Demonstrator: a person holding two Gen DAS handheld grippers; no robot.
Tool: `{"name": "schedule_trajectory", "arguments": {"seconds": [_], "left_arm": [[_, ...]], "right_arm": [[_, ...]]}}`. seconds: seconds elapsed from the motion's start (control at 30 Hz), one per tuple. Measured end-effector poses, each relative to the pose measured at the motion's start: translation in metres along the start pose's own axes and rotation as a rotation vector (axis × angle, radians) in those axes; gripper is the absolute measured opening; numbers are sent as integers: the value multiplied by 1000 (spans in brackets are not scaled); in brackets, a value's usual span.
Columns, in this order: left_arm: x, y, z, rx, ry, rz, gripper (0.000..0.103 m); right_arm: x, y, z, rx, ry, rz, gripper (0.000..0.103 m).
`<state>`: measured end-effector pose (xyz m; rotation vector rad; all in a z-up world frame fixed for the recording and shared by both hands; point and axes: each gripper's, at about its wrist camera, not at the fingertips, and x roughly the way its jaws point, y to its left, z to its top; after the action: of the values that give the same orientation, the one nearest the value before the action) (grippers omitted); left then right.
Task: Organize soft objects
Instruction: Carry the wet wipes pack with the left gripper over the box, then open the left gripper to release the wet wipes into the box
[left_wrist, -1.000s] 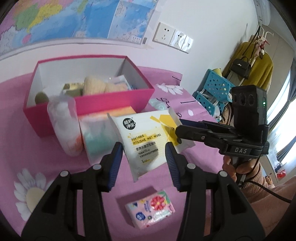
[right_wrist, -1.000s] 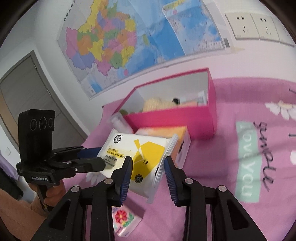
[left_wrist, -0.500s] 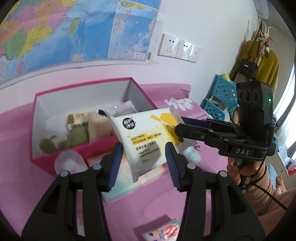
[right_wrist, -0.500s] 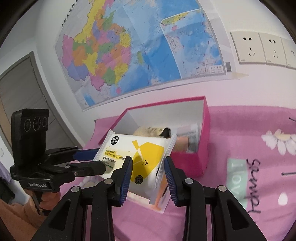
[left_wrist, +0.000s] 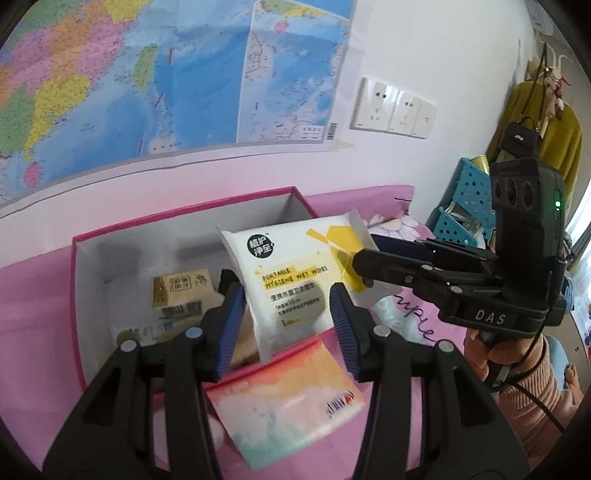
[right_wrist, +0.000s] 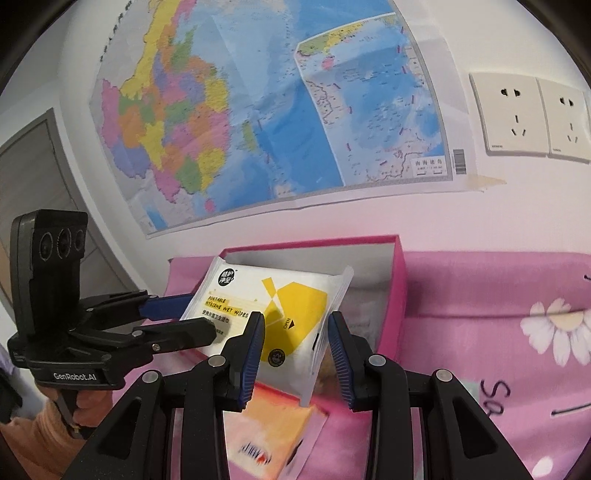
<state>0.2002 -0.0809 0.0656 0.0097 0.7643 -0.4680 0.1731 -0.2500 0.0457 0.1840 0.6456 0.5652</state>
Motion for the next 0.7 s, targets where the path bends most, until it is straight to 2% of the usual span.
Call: {"name": "schedule_trajectory", "arguments": {"seconds": [0.2, 0.57, 0.7], "left_arm": [[18, 4, 11, -9, 35, 30, 50], [55, 15, 24, -88, 119, 99, 50], [58, 22, 25, -123, 122, 105, 50]], "right_arm": [[19, -9, 9, -3, 18, -33, 36], [44, -25, 16, 20, 59, -76, 36], [46, -28, 17, 31, 46, -101, 41]]}}
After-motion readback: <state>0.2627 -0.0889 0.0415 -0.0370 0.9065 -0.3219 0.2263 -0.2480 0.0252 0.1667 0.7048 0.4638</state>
